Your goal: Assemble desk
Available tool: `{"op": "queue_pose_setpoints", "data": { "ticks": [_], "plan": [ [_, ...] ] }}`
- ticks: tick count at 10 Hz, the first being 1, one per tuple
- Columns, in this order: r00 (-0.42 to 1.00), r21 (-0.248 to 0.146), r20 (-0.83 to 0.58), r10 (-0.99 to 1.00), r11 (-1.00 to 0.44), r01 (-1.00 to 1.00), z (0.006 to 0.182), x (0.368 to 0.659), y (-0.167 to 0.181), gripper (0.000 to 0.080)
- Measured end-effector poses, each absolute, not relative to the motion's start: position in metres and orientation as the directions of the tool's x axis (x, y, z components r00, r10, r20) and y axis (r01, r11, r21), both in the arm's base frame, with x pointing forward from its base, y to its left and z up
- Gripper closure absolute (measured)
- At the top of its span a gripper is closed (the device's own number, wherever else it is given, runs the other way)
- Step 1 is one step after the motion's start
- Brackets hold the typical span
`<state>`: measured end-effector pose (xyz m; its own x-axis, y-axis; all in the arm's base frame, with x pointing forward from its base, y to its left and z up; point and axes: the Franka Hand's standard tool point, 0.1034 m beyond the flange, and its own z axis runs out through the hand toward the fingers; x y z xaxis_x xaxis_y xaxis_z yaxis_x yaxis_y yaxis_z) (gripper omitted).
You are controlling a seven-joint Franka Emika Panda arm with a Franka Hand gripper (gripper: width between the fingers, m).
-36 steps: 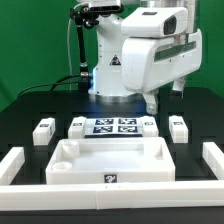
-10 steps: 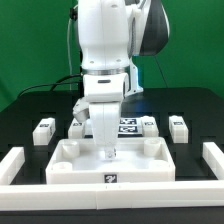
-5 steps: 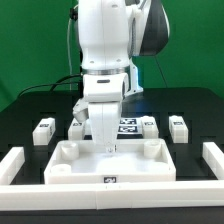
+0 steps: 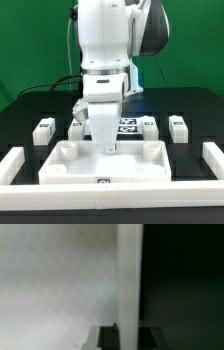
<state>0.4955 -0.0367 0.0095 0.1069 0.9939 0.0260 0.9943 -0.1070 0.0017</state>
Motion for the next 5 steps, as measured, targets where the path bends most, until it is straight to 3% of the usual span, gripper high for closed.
{"op": "queue_pose_setpoints", "data": {
  "ticks": [5],
  "plan": [
    [0.127,0.003,0.031,0.991,-0.127,0.992,0.009,0.496,-0.027,0.0745]
  ]
}}
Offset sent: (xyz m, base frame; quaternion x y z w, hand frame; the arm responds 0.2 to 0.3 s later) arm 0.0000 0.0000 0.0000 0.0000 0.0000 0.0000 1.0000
